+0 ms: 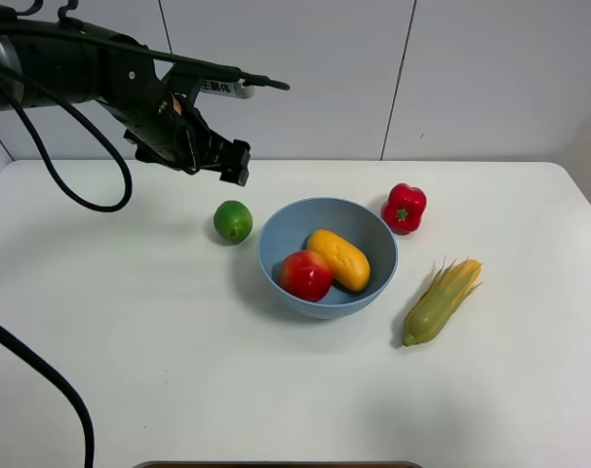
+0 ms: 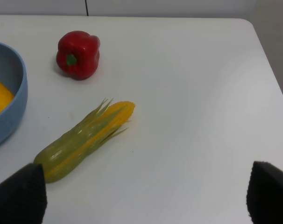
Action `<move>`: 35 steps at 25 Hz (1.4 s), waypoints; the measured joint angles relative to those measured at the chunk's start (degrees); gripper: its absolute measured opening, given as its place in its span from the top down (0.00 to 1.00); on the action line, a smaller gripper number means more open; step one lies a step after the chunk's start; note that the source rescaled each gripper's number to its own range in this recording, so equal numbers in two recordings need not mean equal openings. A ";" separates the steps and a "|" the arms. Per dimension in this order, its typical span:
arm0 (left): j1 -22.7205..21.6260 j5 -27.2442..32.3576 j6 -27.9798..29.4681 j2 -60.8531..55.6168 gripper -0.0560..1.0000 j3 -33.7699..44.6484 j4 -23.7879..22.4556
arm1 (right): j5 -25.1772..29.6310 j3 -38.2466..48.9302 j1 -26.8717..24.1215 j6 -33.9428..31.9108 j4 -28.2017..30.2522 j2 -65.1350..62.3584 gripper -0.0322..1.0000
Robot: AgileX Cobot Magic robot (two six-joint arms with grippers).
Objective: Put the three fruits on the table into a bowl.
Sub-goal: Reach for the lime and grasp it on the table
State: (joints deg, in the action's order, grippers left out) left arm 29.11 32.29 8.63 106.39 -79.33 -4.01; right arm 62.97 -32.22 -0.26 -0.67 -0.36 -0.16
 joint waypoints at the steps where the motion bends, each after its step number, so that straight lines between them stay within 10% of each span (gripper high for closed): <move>1: -0.14 0.12 0.21 0.50 0.03 0.00 -0.37 | 0.00 0.00 0.00 0.00 0.00 0.00 0.25; 23: -0.13 8.28 2.76 13.65 0.03 -12.90 -3.38 | 0.00 0.00 0.00 0.00 0.00 0.00 0.25; 35: -2.44 12.06 3.80 17.53 0.03 -16.76 2.15 | 0.00 0.00 0.00 0.00 0.00 0.00 0.25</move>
State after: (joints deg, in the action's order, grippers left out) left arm 26.67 44.36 12.43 123.92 -96.10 -1.85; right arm 62.97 -32.22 -0.26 -0.67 -0.36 -0.16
